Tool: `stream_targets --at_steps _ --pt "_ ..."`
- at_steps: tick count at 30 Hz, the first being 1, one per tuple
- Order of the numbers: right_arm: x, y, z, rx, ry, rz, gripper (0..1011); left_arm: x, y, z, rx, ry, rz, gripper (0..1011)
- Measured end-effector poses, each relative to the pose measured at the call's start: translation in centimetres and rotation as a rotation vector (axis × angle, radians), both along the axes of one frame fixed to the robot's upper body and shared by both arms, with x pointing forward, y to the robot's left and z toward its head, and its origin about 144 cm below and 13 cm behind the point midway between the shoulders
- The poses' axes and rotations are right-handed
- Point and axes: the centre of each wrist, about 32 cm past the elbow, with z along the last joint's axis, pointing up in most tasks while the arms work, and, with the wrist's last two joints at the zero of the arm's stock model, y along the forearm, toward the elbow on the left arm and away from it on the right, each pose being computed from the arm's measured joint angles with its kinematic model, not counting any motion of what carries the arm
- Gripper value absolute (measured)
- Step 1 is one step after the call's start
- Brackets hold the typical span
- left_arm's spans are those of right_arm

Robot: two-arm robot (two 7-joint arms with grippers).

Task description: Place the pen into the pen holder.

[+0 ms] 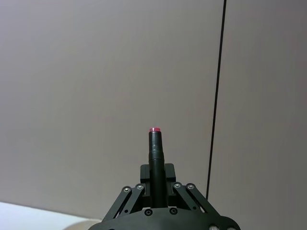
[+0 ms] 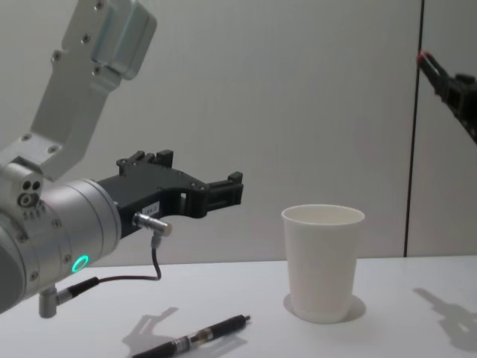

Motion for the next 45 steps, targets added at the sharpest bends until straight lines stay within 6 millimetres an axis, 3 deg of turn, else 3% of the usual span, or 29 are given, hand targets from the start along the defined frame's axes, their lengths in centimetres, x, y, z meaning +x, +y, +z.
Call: stream_targets --at_steps 23,45 --pt "4.7 2.7 -1.5 -0.071 -0.111 0.099 165 0.0 0.0 0.0 0.0 0.0 0.0 1001" --pt "7.5 5.4 -3.8 -0.113 -0.152 0.165 165 0.0 0.0 0.0 0.0 0.0 0.0 1001"
